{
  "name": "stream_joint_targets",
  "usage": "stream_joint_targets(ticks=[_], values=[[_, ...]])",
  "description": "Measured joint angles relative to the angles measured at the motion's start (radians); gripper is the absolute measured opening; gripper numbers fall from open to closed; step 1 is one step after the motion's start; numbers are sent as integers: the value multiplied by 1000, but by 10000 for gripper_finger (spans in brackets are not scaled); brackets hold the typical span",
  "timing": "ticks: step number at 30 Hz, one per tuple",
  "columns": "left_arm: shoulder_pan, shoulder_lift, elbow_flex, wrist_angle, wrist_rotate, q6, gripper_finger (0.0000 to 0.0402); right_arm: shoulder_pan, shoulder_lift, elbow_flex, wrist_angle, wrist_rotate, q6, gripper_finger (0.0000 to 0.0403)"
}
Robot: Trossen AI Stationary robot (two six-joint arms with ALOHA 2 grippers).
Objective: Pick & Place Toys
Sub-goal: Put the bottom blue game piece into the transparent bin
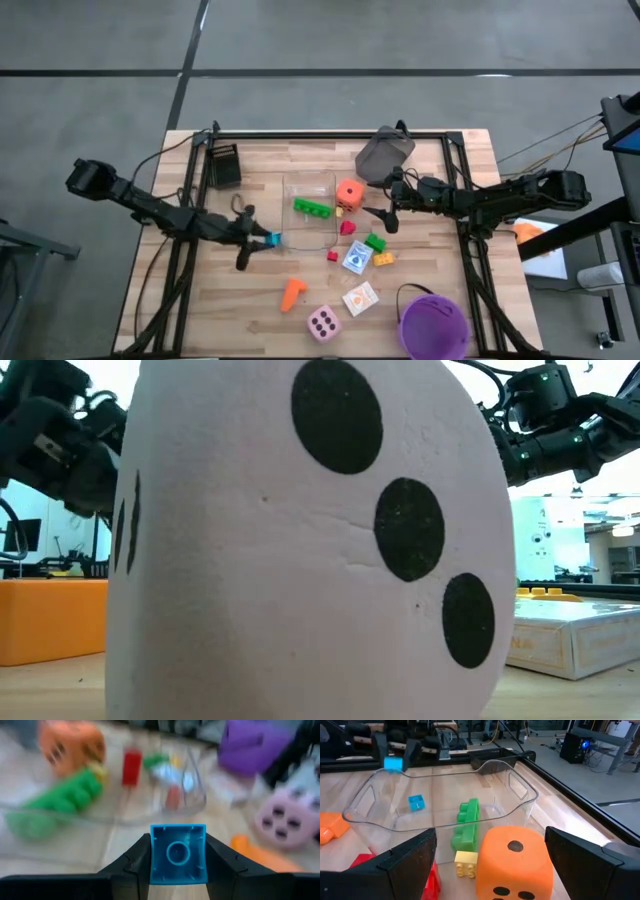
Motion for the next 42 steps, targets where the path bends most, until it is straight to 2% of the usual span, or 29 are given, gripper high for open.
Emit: stream_joint_targets(ticks=[4, 8, 13, 19, 27, 31, 36, 42], values=[[12, -41, -35, 97, -101, 43, 131, 0, 0, 0, 15, 0, 0, 368], [66, -37, 36, 83, -135, 121, 131, 0, 0, 0, 30, 0, 0, 368], [154, 36, 185, -41, -75, 221, 131, 0, 0, 0, 31, 0, 0, 368], [257, 193, 344, -158, 14, 284, 131, 0, 0, 0, 31, 0, 0, 368], [315, 365, 455, -184, 127, 318, 131, 0, 0, 0, 30, 0, -4, 368], [323, 435, 501, -250, 141, 312, 131, 0, 0, 0, 30, -1, -5, 368], [324, 494, 531, -271, 143, 306, 199, 0, 0, 0, 30, -1, -5, 368], [324, 499, 536, -279, 141, 303, 269, 0, 0, 0, 30, -1, -5, 368]])
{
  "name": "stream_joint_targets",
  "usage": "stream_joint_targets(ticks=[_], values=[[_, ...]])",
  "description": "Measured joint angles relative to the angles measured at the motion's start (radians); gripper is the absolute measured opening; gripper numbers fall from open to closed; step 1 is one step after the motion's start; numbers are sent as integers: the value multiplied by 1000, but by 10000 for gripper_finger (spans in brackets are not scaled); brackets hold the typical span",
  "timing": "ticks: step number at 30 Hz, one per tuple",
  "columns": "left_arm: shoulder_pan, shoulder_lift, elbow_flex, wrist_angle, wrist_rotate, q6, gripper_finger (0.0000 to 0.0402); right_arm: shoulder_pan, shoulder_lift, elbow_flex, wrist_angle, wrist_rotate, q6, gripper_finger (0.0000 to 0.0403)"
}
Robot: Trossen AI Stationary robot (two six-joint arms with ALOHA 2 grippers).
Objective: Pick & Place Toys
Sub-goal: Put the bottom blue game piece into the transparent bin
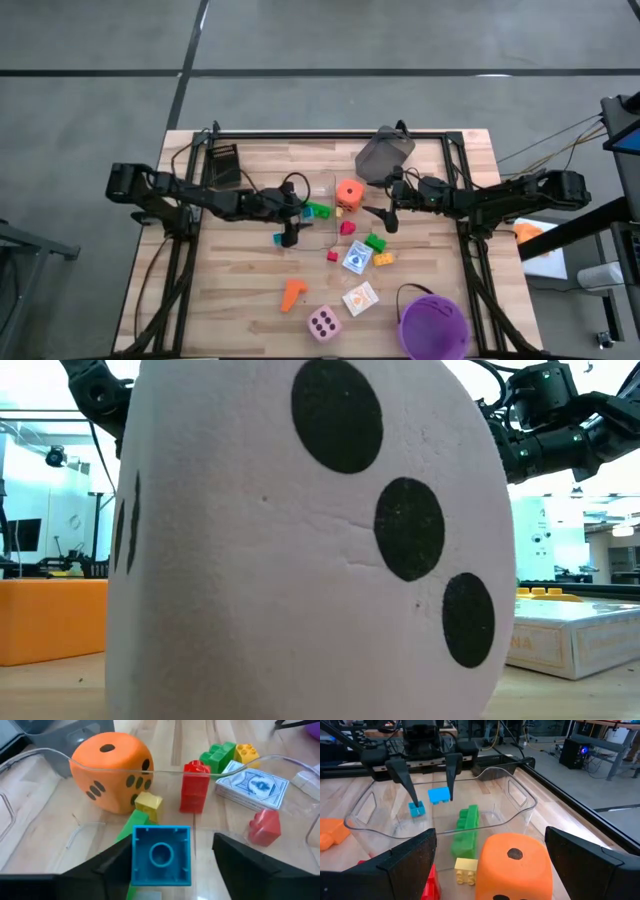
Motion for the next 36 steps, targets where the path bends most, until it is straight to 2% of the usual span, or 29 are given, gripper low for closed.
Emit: stream_joint_targets(ticks=[11, 17, 22, 31, 36], values=[[-1, -17, 0, -3, 0, -2, 336, 0, 0, 0, -2, -3, 0, 368], [-10, -23, -1, 2, -7, 65, 366, 0, 0, 0, -2, -3, 0, 368], [-10, -23, -1, -5, -63, 110, 370, 0, 0, 0, -3, -3, 0, 368], [-10, -39, -1, -31, -98, 252, 371, 0, 0, 0, -3, -3, -3, 368], [-10, -48, -1, -33, -195, 327, 371, 0, 0, 0, -3, -3, -3, 368]])
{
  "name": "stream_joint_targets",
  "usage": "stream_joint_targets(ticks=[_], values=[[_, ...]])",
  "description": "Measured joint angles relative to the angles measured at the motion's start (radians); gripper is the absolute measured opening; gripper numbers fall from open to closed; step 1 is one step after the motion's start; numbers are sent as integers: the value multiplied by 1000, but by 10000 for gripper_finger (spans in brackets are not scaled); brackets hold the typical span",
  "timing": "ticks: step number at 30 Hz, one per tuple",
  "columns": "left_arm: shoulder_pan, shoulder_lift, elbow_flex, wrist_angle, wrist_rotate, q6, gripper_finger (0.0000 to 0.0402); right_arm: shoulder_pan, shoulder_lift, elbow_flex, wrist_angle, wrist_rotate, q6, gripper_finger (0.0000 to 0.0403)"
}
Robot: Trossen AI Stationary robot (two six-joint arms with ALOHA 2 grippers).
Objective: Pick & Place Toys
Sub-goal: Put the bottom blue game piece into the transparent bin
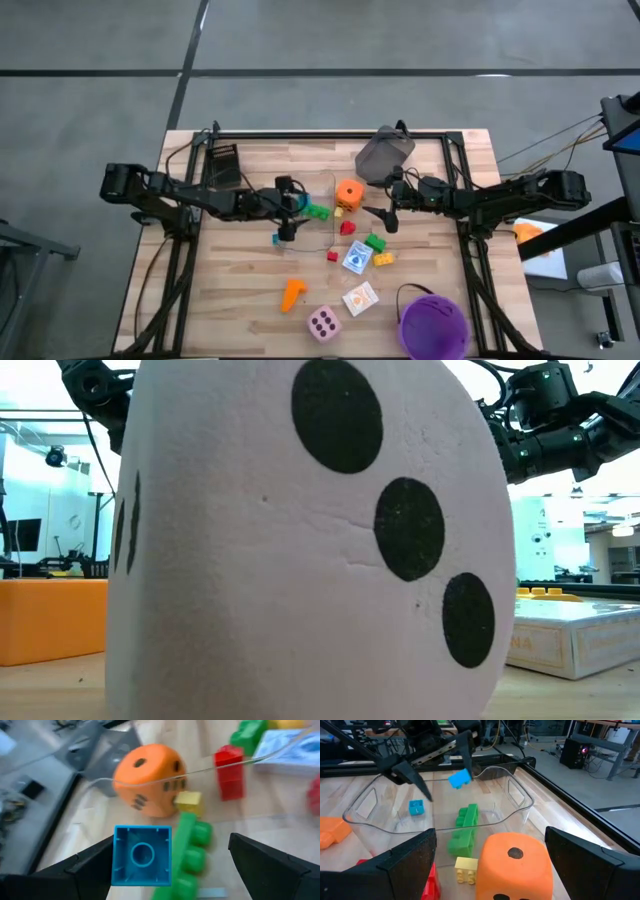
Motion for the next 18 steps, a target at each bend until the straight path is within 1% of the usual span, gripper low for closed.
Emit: stream_joint_targets(ticks=[4, 8, 10, 12, 14, 18], values=[[0, -17, 1, 12, -46, 44, 371, 0, 0, 0, 0, 0, 0, 368], [0, -32, 34, -24, -49, 46, 369, 0, 0, 0, -2, 0, 0, 368], [0, -32, 50, -39, -49, 47, 359, 0, 0, 0, -5, 0, 0, 368], [0, -32, 63, -58, -47, 46, 340, 0, 0, 0, -6, 0, -1, 368], [0, -32, 76, -80, -42, 46, 313, 0, 0, 0, -7, 0, -1, 368], [0, -32, 98, -131, -38, 46, 233, 0, 0, 0, -7, 0, -1, 368]])
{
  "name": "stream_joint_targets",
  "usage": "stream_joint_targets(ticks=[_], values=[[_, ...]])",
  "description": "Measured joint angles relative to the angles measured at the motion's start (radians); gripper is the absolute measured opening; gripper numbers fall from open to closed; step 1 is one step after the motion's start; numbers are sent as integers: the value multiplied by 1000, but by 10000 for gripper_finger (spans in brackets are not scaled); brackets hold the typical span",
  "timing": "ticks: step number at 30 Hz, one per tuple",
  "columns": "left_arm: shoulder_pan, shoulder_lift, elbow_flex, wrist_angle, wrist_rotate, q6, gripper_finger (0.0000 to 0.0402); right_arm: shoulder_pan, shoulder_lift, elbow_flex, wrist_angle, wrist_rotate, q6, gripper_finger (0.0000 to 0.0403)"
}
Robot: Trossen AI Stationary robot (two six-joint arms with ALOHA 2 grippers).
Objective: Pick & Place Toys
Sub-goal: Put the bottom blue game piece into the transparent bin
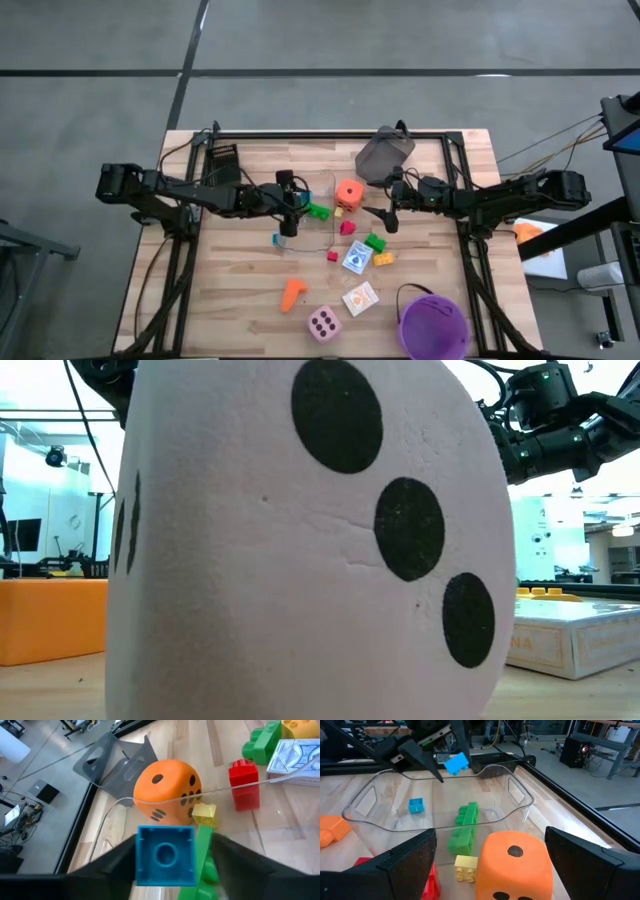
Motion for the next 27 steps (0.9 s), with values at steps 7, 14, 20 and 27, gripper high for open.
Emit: stream_joint_targets(ticks=[7, 14, 20, 27], values=[[0, 0, 7, -25, 0, 21, 127, 0, 0, 0, 0, 0, 0, 368], [0, 0, 6, -36, -2, -9, 132, 0, 0, 0, 0, 0, 0, 368], [0, 0, 7, -20, -5, -112, 353, 0, 0, 0, 0, 0, 0, 368], [0, 0, 8, -11, -117, -116, 302, 0, 0, 0, 0, 0, 0, 368]])
